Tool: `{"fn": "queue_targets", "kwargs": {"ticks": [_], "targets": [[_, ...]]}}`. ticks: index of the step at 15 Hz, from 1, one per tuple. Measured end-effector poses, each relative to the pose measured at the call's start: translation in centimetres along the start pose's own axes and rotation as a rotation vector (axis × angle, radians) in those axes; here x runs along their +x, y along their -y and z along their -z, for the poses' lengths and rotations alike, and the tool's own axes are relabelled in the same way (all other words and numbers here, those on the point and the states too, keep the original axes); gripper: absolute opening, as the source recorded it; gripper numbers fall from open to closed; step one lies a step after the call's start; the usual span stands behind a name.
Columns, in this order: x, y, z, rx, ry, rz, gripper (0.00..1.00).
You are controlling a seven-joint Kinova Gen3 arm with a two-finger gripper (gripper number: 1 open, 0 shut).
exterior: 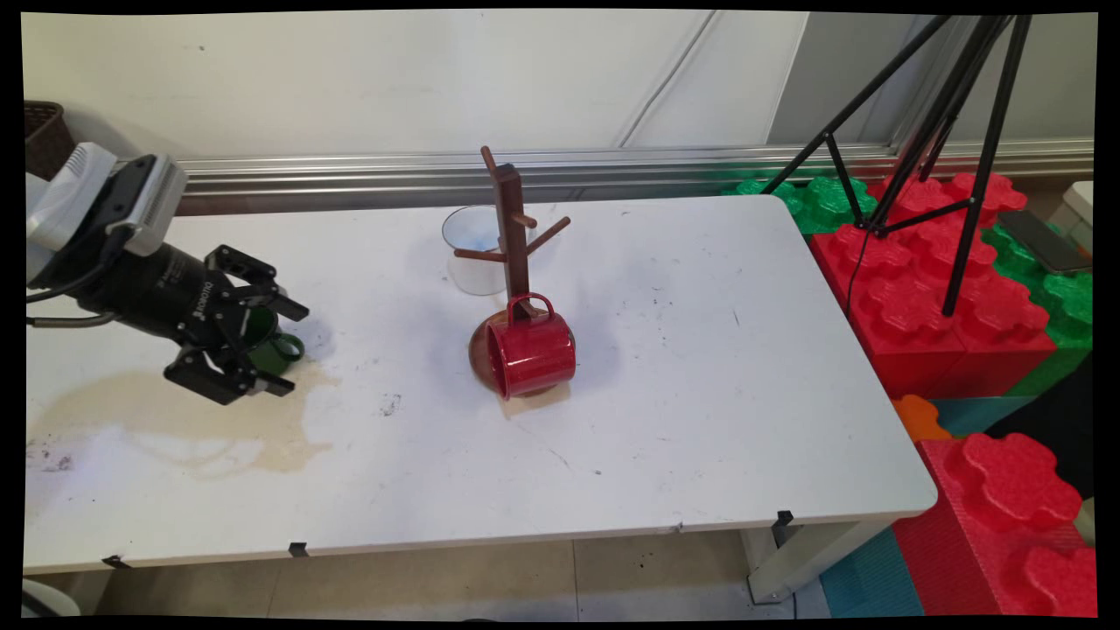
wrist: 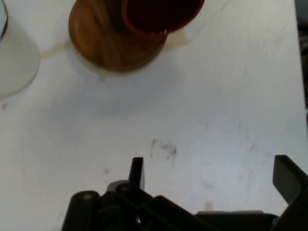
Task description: Pick up the red mug from the rack
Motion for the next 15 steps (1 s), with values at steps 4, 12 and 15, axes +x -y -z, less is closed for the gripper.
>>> {"fn": "queue_targets", "kwargs": {"ticks": [4,12,15], "targets": [[1.0,-0.2,-0.8,-0.025,-0.048,0.045,1.0],[2.6,-0.4,-4.0,-0.069,-0.12,0.118,1.0],[2.8,-0.7,-5.5,-0.08,-0.133,0.136,1.0]]}}
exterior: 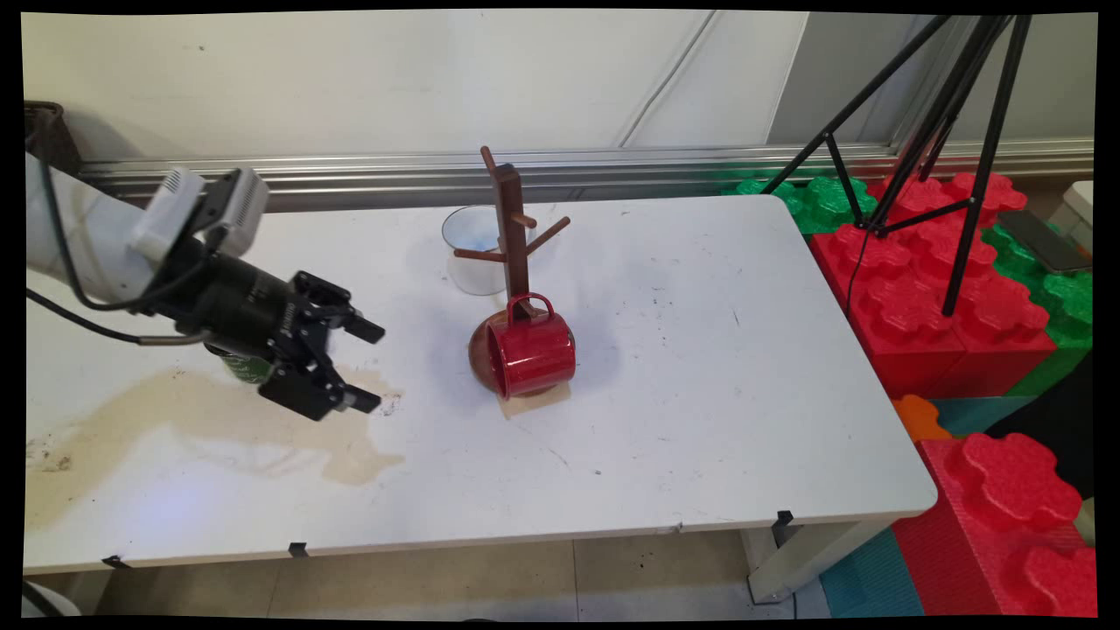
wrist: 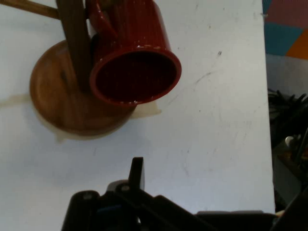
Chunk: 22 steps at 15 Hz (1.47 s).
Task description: Pick up the red mug from the rack
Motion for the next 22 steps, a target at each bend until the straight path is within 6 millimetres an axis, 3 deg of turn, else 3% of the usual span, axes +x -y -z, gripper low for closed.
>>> {"fn": "queue_targets", "kwargs": {"ticks": [13,22], "targets": [[0.1,-0.4,-6.1,-0.004,-0.041,0.041,1.0],[0.4,-1.0,-8.6,0.014,-0.056,0.051,1.0]]}}
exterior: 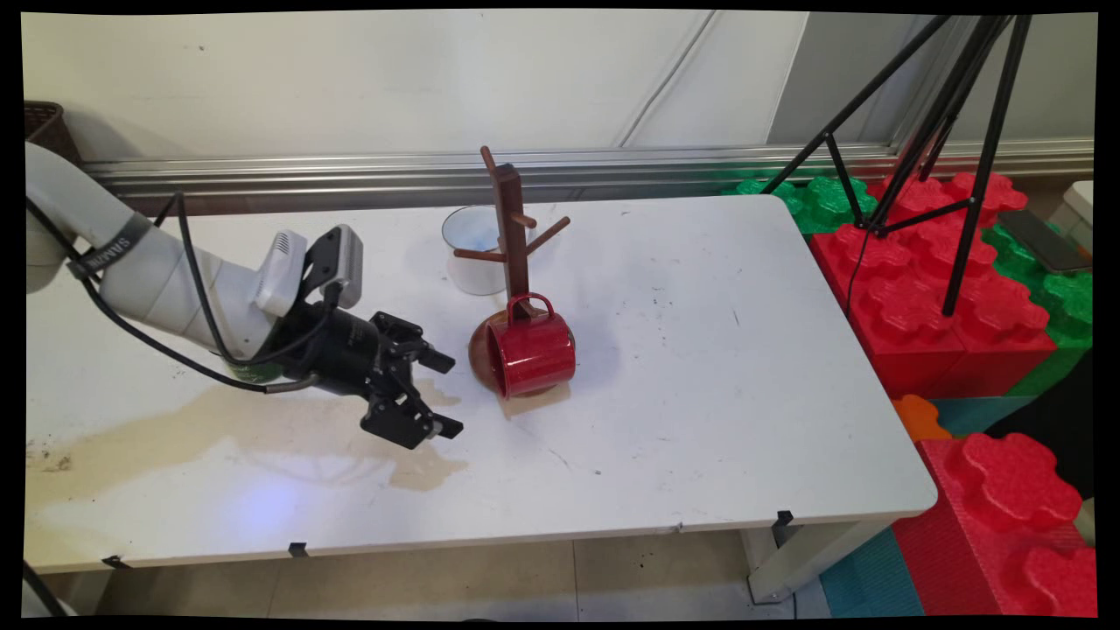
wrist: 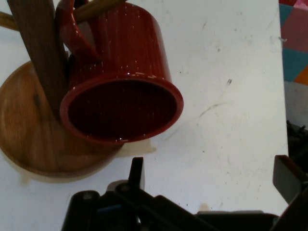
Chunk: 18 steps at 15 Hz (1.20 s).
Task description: Pick up the red mug from the rack
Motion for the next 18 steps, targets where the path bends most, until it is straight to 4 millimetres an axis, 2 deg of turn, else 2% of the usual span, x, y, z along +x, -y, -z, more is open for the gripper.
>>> {"fn": "queue_targets", "kwargs": {"ticks": [18], "targets": [[0.8,-0.8,-2.6,0.041,-0.035,-0.003,1.0]]}}
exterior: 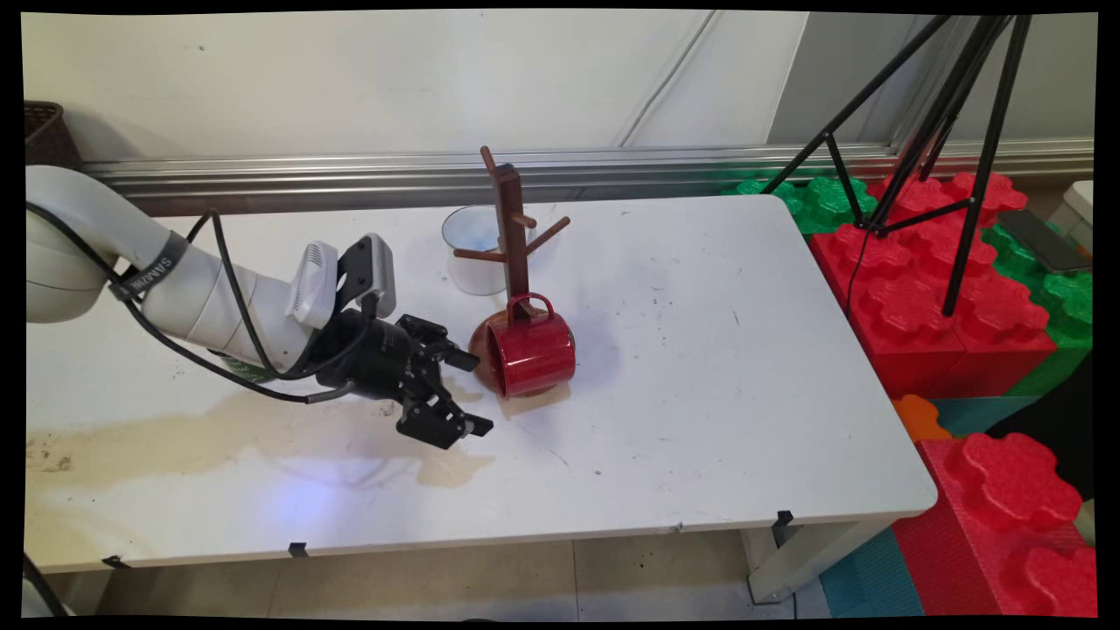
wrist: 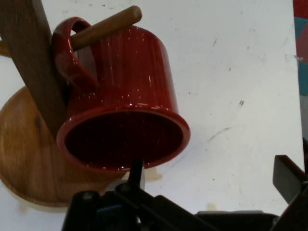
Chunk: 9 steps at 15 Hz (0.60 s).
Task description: Pick up the red mug from the rack
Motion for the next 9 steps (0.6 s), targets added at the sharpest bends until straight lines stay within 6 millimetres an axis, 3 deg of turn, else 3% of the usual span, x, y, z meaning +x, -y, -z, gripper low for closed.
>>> {"fn": "queue_targets", "kwargs": {"ticks": [9], "targets": [[-0.56,-0.22,0.7,0.007,-0.014,-0.019,1.0]]}}
